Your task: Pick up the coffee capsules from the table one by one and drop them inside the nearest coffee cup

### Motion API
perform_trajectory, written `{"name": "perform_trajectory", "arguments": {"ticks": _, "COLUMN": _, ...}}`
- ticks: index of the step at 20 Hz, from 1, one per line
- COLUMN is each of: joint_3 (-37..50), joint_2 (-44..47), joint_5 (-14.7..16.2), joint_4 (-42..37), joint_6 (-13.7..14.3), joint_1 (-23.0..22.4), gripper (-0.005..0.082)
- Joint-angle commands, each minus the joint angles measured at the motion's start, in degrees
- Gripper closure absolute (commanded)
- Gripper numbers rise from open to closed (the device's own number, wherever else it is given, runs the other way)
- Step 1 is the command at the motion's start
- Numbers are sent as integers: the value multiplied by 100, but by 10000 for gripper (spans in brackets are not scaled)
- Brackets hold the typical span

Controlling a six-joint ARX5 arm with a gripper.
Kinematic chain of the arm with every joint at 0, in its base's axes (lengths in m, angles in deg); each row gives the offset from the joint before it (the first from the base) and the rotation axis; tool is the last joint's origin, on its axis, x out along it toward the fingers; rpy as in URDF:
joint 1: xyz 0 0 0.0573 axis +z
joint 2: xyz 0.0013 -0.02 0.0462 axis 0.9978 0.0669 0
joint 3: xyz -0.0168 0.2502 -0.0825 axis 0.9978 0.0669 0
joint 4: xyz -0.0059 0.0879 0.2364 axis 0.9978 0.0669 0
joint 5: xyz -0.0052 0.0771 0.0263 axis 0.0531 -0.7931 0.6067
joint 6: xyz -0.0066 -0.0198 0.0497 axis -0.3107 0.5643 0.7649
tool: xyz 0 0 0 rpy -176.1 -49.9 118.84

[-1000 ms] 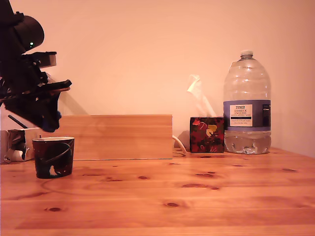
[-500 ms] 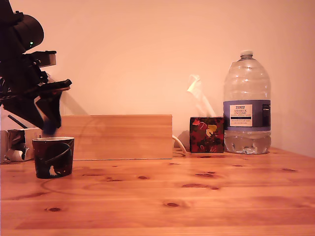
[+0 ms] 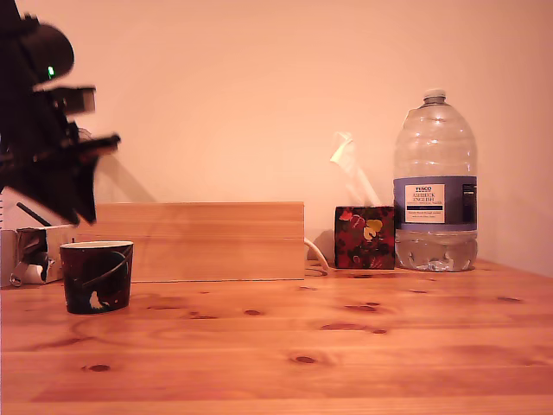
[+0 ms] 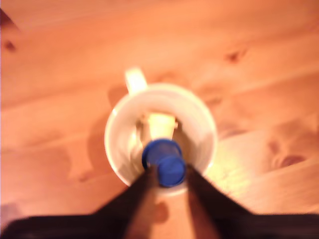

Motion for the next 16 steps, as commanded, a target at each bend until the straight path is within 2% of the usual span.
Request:
{"name": "perform_trajectory", "arguments": {"ticks": 1, "joint_3": 236, "joint_2": -481, "joint_5": 31, "joint_4": -262, "joint_6": 35, "joint_1": -103, "gripper": 786}}
{"name": "perform_trajectory", "arguments": {"ticks": 4, "joint_3": 935, "joint_2": -1191, "joint_5": 26, "joint_4": -883, "joint_6": 20, "joint_1": -236, "gripper": 788}}
{"name": "perform_trajectory", "arguments": {"ticks": 11, "joint_3": 3171, "joint_2": -3250, "joint_5": -81, "joint_4": -2446, "joint_6": 17, "joint_1": -278, "gripper": 788}}
{"name": "perform_trajectory", "arguments": {"ticks": 16, "joint_3": 4072, "joint_2": -4207, "joint_5": -85, "joint_4": -2640, "joint_6": -2, "joint_1": -273, "gripper": 788}}
